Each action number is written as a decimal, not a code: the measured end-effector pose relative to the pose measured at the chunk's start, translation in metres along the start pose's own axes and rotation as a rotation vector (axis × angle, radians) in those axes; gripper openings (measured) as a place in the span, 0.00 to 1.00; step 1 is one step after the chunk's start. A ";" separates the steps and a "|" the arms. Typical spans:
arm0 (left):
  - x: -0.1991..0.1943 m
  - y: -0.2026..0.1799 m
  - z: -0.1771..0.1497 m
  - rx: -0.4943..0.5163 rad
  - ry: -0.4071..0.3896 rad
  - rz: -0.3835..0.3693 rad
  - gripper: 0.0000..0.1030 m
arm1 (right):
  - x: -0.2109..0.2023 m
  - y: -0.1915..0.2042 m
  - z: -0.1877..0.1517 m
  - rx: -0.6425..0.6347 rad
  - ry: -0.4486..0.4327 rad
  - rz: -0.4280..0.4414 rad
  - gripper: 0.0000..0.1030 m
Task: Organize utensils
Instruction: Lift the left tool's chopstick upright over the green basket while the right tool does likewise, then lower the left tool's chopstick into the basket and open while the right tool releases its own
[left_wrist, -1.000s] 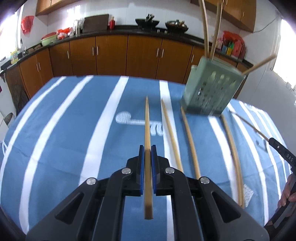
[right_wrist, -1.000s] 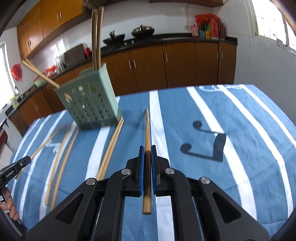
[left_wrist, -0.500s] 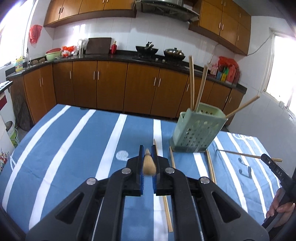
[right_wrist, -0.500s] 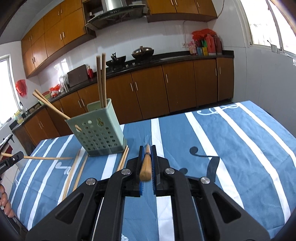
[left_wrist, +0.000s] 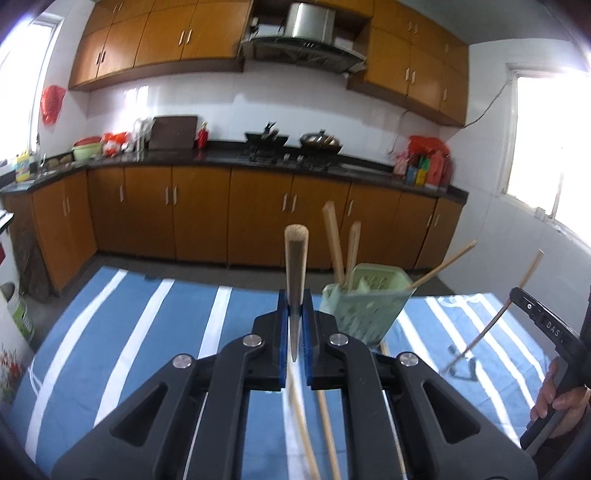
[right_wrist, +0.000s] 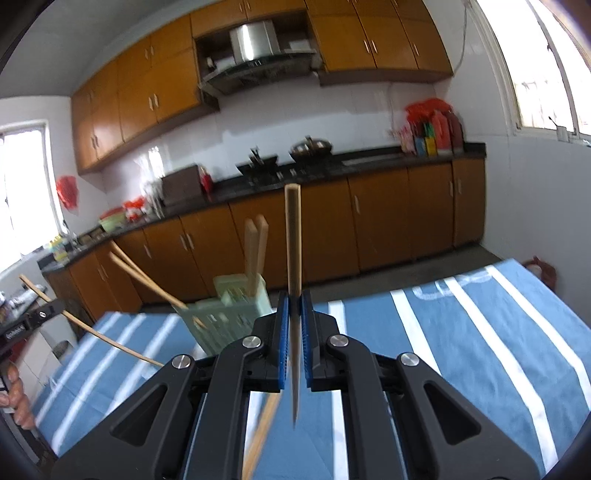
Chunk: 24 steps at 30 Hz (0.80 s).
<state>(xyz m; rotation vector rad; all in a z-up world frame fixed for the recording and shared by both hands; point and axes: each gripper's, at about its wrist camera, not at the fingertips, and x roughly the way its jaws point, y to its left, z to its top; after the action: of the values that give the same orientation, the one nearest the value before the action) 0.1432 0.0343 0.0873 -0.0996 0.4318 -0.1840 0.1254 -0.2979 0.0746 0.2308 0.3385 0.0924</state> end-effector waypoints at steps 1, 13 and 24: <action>-0.002 -0.001 0.004 0.001 -0.008 -0.007 0.08 | -0.003 0.002 0.006 0.006 -0.013 0.018 0.07; -0.017 -0.044 0.063 0.020 -0.125 -0.130 0.08 | -0.016 0.034 0.066 0.024 -0.270 0.120 0.07; 0.043 -0.058 0.073 0.020 -0.105 -0.109 0.08 | 0.044 0.048 0.072 0.013 -0.325 0.048 0.07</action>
<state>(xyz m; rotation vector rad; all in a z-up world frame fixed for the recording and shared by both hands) 0.2036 -0.0266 0.1437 -0.1127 0.3202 -0.2888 0.1885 -0.2612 0.1377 0.2620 0.0100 0.0979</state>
